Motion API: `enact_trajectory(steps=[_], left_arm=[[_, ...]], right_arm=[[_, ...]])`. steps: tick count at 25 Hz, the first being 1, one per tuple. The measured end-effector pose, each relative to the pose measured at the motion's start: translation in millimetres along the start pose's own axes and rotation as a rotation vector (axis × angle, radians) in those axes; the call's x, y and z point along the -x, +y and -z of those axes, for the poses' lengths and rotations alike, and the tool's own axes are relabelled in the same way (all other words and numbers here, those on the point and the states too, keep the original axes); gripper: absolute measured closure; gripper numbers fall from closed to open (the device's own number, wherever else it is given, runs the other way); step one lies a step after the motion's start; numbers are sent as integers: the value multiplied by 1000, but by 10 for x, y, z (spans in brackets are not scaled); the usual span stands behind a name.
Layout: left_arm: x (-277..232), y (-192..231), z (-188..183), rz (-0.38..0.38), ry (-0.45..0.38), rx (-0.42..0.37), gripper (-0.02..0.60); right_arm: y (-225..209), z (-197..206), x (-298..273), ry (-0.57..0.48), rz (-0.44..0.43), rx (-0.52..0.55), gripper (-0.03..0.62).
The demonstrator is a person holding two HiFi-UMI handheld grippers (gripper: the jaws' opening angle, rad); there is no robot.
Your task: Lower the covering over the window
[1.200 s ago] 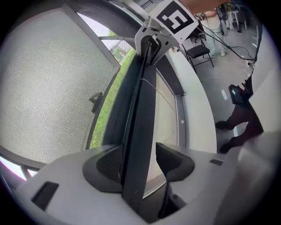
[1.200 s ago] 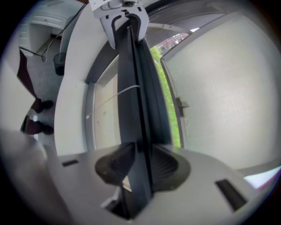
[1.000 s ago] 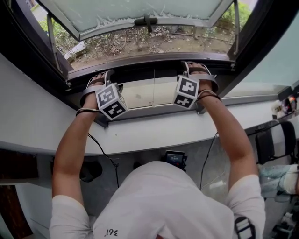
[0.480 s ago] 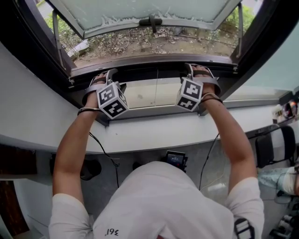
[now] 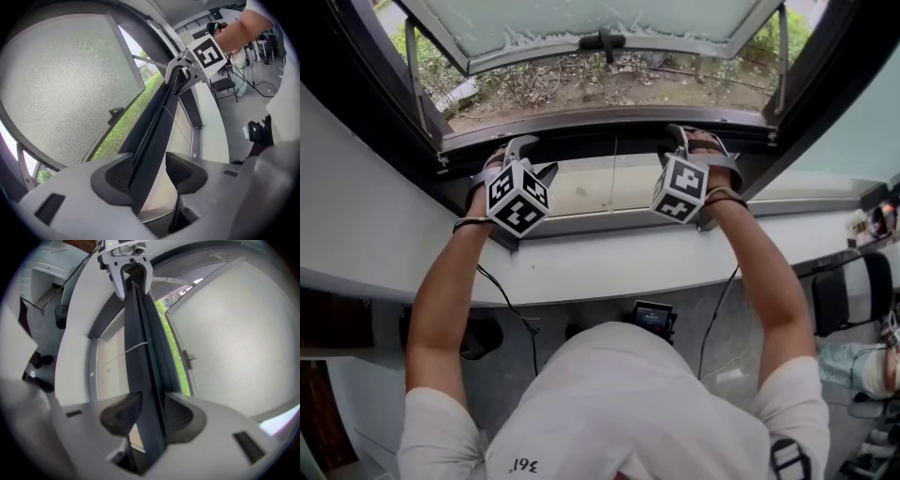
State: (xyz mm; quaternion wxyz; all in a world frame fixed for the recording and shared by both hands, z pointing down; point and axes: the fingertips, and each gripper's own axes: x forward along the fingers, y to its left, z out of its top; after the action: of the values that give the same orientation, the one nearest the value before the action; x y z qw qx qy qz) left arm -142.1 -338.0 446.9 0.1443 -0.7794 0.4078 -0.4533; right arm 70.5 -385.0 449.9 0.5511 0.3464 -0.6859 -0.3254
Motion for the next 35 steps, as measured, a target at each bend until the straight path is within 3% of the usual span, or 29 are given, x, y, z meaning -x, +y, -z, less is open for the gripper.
enact_trajectory(steps=[4,14,26,35], left_arm=[[104,-41,-140,11,-62,46,360],[356,87,-413,-18,-213,249,437],[718,297,-766,-67,-409,501,468],[959,215,-854,-75,-533,673,493]], right_arm=[[20,-65,61,-24,-19,-27,448],[-60,-172,270,-79,-22,-126,448],[-357,-367,646,-220,16,-331,454],[-445,-460,951,-353,20,-545,521]])
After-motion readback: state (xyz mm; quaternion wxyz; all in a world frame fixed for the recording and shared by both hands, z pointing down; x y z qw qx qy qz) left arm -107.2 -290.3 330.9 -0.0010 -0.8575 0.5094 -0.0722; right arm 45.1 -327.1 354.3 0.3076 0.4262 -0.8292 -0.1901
